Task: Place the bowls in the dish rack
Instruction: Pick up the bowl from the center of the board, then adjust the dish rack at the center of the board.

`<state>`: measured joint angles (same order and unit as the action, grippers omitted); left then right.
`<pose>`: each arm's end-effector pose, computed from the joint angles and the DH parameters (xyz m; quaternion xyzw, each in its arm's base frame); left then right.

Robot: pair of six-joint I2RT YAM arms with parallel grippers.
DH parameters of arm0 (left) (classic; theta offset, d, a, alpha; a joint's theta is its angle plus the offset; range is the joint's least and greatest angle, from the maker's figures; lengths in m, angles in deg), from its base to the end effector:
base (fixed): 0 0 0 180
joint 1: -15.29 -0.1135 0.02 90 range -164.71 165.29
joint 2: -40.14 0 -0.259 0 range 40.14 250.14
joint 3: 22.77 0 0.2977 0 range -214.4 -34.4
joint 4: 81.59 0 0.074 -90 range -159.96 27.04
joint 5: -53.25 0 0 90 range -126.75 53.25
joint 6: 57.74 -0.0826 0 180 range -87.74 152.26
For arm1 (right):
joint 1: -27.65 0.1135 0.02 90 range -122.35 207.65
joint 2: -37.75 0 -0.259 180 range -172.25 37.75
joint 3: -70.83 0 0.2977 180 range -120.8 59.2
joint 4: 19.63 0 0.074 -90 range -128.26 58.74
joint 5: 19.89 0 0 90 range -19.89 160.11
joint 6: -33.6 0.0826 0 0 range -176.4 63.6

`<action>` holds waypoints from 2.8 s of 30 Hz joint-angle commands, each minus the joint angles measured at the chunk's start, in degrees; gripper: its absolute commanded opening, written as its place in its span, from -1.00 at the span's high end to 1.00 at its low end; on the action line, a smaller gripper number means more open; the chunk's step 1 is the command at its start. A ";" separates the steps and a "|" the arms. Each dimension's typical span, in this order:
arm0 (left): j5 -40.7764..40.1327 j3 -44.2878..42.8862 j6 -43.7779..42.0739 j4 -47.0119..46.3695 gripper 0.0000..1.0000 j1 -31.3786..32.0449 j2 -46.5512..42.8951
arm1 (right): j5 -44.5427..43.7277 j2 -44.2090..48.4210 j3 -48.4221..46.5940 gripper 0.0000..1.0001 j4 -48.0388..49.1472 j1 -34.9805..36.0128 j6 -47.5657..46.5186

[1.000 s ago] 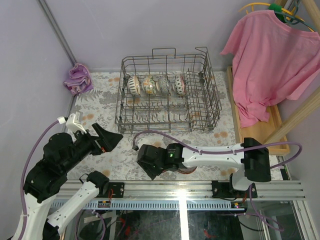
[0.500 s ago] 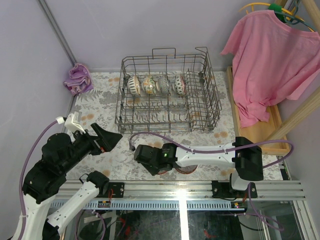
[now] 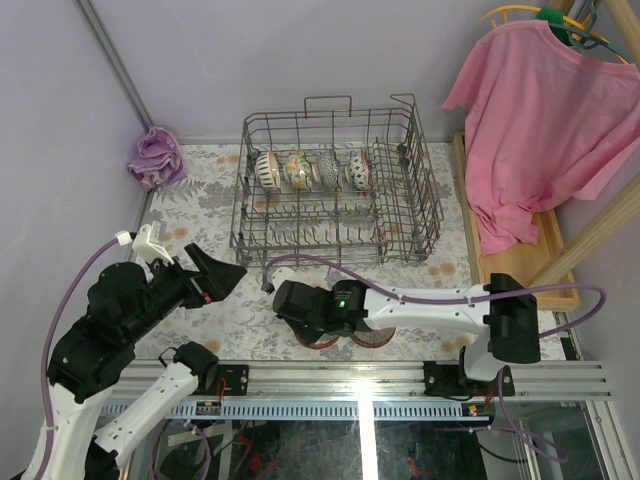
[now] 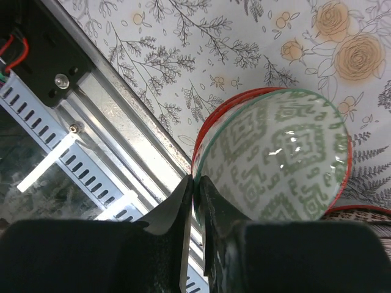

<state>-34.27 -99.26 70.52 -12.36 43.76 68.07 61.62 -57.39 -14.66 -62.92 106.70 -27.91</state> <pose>0.1167 -0.0673 0.4027 -0.0579 0.8204 -0.3276 0.4651 0.0938 0.4204 0.1973 -0.3825 0.8650 0.2142 0.2439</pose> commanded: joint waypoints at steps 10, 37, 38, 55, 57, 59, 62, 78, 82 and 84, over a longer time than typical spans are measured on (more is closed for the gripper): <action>0.68 1.94 0.06 -2.76 -0.99 0.09 -0.45 | 5.09 11.86 3.87 1.00 6.14 -6.80 2.63; 13.56 22.93 8.10 -11.82 -0.52 0.12 -5.86 | 15.91 25.99 3.68 1.00 17.51 -15.57 9.15; 14.02 23.48 8.09 -12.08 -0.48 0.06 -5.78 | 15.77 26.31 3.66 1.00 17.81 -15.52 9.25; 11.49 19.11 6.36 -8.25 -0.45 0.10 -6.73 | 27.68 5.09 -32.79 1.00 16.03 -36.73 9.56; 12.07 18.89 6.22 -7.60 -0.45 0.09 -7.29 | 31.12 0.68 -38.25 1.00 18.81 -39.96 11.60; 12.48 19.10 6.21 -7.02 -0.45 0.09 -7.99 | 33.67 -5.51 -43.74 1.00 21.82 -42.60 13.64; 13.81 19.86 6.34 -6.78 -0.46 0.10 -8.79 | 36.53 -13.26 -50.58 1.00 26.86 -46.40 17.97; 10.71 19.65 8.23 -5.59 -0.46 0.10 -8.63 | 38.02 -43.30 -68.02 1.00 53.88 -53.63 35.36; 9.74 18.73 8.67 -4.34 -0.47 0.10 -7.69 | 34.85 -47.38 -68.85 1.00 58.11 -53.62 36.75; 9.37 18.39 8.74 -3.87 -0.47 0.12 -7.22 | 33.76 -49.53 -70.05 1.00 58.93 -53.60 37.34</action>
<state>-25.77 -78.76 79.00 -17.80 43.76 59.96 97.49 -106.30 -78.97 -16.10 53.04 5.99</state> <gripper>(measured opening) 0.731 0.098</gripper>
